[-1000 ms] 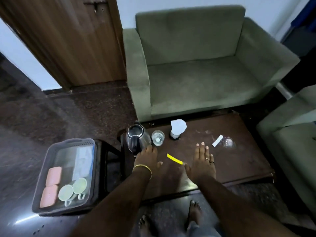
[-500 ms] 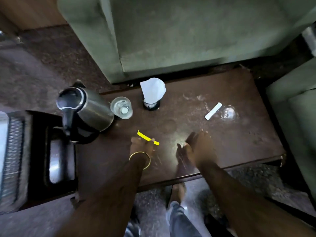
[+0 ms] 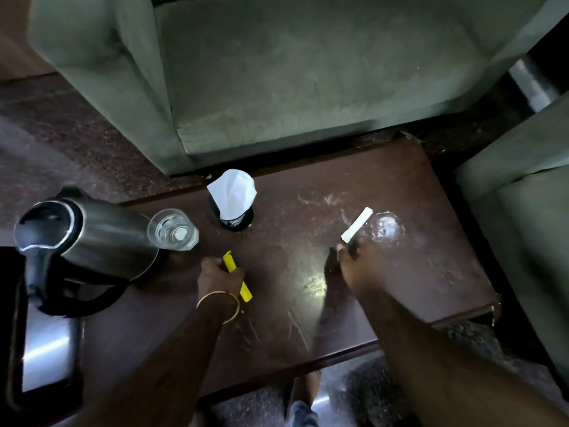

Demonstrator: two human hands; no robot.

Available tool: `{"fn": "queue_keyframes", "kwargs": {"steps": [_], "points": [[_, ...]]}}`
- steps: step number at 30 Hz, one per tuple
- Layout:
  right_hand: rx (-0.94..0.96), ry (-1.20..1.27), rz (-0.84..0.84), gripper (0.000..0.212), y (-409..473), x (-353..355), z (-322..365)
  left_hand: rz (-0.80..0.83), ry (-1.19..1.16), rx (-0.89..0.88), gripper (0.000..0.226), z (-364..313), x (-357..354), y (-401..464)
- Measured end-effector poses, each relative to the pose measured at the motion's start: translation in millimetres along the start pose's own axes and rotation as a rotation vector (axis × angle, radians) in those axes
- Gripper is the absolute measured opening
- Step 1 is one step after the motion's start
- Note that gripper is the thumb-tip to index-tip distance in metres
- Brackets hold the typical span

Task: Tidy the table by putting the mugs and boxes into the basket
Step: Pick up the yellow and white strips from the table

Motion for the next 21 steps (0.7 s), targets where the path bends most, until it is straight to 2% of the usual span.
{"fn": "queue_keyframes", "kwargs": {"steps": [4,8,11,16,19,21], "points": [[-0.189,0.108,-0.127,0.038,38.6,6.2,2.5,0.136,-0.090,0.009,0.019,-7.6,-32.8,-1.4],[-0.294,0.114,-0.179,0.040,55.7,-3.2,7.1,0.208,-0.119,0.008,0.018,1.1,-48.6,-8.6],[-0.340,0.154,-0.185,0.030,59.9,-6.9,8.7,0.239,-0.107,0.005,0.020,6.5,-48.0,-15.4],[-0.242,0.355,-0.161,0.021,63.7,-19.4,11.7,0.280,-0.111,-0.006,0.019,6.2,-35.5,-24.3],[-0.187,0.339,-0.089,0.028,51.8,-24.3,18.2,0.290,-0.108,-0.033,0.016,5.6,-16.7,-30.2],[-0.154,0.303,-0.054,0.011,30.5,-25.3,25.7,0.293,-0.099,-0.033,0.012,1.3,3.0,-36.9]]}}
Point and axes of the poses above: each hand's wrist, its own y-axis towards the middle knuckle, its own x-axis out of the back of the hand, z = x × y, the point moved 8 cm from there along y, towards the middle knuckle, and after that the axes turned 15 degrees about -y, right-handed, at the moved point
